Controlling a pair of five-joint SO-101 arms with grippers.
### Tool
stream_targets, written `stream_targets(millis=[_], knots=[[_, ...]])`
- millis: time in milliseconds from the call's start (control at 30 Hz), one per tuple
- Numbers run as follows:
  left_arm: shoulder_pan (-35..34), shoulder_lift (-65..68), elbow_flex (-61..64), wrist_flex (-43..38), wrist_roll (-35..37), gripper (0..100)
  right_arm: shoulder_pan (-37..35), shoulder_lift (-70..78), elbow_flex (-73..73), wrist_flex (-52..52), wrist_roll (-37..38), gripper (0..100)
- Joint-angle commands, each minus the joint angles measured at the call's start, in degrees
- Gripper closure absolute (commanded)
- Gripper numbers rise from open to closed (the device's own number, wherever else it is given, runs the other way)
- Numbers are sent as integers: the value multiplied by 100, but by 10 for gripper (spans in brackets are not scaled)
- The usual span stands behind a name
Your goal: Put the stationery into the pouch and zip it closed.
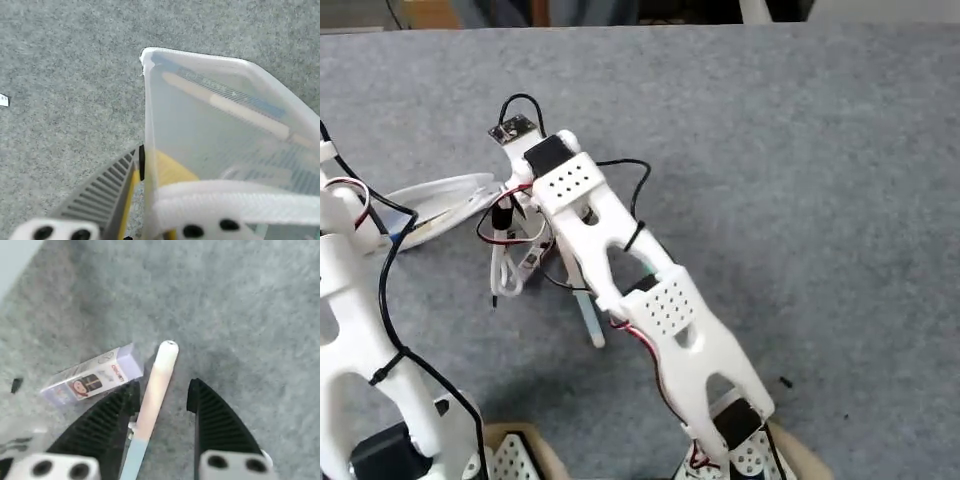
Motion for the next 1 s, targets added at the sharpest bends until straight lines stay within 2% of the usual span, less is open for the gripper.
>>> stream_targets(millis=[0,233,567,700,967], knots=[[-57,0,13,-141,-18,971,-44,40,-31,-88,9,840],[-57,0,13,-141,-18,971,0,251,-31,-255,88,906],[-57,0,13,-141,-18,971,343,286,-31,-369,255,916],[-57,0,22,-141,-18,971,440,277,-31,-369,255,974],[-57,0,22,-141,-18,971,264,295,4,-185,255,882]])
